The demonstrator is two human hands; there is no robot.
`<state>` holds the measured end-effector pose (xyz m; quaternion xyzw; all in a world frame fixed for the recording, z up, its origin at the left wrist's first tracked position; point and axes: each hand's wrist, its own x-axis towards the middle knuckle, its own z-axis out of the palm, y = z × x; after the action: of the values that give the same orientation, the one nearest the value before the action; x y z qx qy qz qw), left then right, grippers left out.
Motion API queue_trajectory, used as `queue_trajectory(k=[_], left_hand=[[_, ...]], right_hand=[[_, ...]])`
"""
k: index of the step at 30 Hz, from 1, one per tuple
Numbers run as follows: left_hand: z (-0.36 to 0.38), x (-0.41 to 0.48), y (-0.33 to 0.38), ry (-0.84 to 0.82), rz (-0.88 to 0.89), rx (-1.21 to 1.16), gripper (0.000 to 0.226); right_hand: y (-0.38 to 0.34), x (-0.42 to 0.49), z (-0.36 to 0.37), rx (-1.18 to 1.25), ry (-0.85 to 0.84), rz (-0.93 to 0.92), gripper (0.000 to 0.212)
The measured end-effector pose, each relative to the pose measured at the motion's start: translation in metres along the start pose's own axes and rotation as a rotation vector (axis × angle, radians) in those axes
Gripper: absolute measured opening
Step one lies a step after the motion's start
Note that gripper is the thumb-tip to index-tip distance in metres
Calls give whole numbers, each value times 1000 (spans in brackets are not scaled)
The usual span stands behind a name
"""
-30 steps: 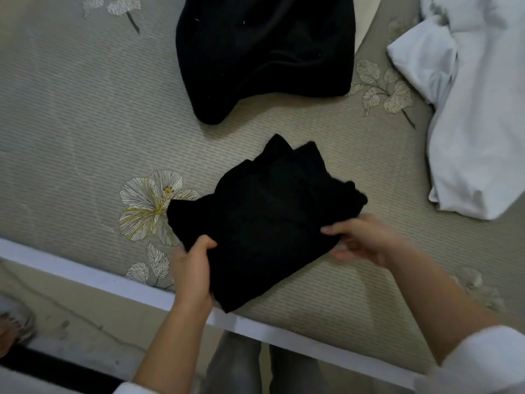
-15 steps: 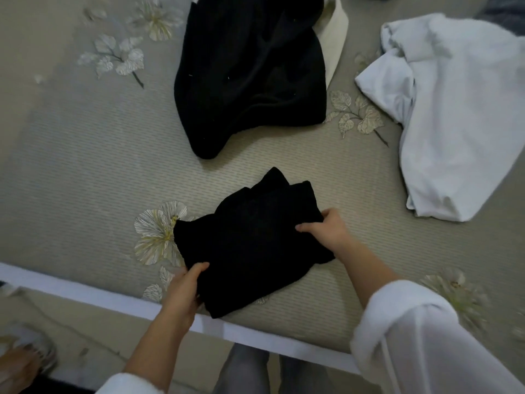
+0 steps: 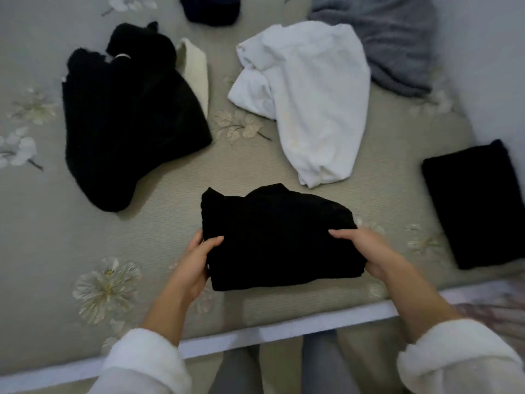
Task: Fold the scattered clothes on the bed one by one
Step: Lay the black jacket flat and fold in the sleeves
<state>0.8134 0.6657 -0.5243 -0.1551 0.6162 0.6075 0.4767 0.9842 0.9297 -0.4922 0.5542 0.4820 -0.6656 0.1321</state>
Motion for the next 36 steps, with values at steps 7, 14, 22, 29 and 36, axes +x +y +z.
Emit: queue_trajectory(k=[7,14,22,29,36], left_hand=[[195,16,5,-240,-23,231,45],[386,38,4,-432,42,502,40],[573,86,18,-663,248,877,44],[636,135,6,-371,523,1128,48],[581,171,-44,-254,341,1148,54]], right_hand=[[47,-35,-168,380,186,11,35],[63,-38,-295,655,373,-80,33],[71,-8,-369,1012,512,-36,38],[79,45,-367,1111,507,-18,45],[107,74,-351,916,425,120,51]])
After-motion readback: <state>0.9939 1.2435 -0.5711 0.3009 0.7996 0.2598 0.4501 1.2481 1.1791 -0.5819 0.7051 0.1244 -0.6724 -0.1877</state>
